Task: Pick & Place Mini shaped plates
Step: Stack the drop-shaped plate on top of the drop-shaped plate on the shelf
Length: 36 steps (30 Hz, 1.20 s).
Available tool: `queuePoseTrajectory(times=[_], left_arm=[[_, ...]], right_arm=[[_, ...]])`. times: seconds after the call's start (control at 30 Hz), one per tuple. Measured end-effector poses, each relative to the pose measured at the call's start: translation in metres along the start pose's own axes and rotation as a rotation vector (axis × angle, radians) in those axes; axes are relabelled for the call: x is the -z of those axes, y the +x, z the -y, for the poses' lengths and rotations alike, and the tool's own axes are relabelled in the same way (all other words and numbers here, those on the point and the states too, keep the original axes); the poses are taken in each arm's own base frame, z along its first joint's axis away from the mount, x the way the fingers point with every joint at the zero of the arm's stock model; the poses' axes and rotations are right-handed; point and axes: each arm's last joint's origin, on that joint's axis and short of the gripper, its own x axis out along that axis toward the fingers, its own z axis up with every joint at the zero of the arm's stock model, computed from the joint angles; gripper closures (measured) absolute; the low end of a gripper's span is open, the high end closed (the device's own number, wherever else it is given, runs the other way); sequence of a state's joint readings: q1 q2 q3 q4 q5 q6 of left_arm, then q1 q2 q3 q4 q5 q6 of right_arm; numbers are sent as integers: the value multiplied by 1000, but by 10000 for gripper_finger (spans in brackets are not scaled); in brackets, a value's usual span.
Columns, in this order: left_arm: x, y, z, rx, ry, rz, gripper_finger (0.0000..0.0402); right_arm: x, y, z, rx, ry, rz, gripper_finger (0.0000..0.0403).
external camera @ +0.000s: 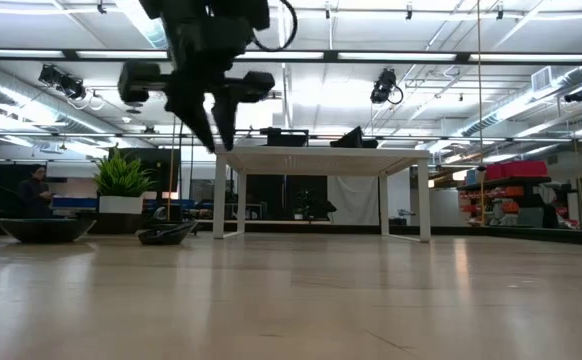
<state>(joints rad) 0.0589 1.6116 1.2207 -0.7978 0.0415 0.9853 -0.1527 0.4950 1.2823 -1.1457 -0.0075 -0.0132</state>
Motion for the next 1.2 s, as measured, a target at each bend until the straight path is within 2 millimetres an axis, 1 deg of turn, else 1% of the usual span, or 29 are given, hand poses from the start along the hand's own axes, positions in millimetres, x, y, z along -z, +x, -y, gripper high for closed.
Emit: queuePoseTrajectory(times=[0.2, 0.4, 0.57, 0.8, 0.93, 1.2], left_arm=[[-7, 13, -4, 71, 166, -18, 299], [-10, 22, 5, 165, 342, -65, 299], [-9, 38, 11, 266, 428, -108, 299], [-3, 61, 8, 289, 582, -213, 299], [0, 70, 4, 270, 592, -262, 299], [4, 71, -1, 262, 583, -223, 299]], right_arm=[[0, 0, 0, 0, 0, 0, 383], [0, 0, 0, 0, 0, 0, 383], [0, 0, 0, 0, 0, 0, 383], [0, 0, 0, 0, 0, 0, 383], [0, 0, 0, 0, 0, 0, 383], [0, 0, 0, 0, 0, 0, 383]])
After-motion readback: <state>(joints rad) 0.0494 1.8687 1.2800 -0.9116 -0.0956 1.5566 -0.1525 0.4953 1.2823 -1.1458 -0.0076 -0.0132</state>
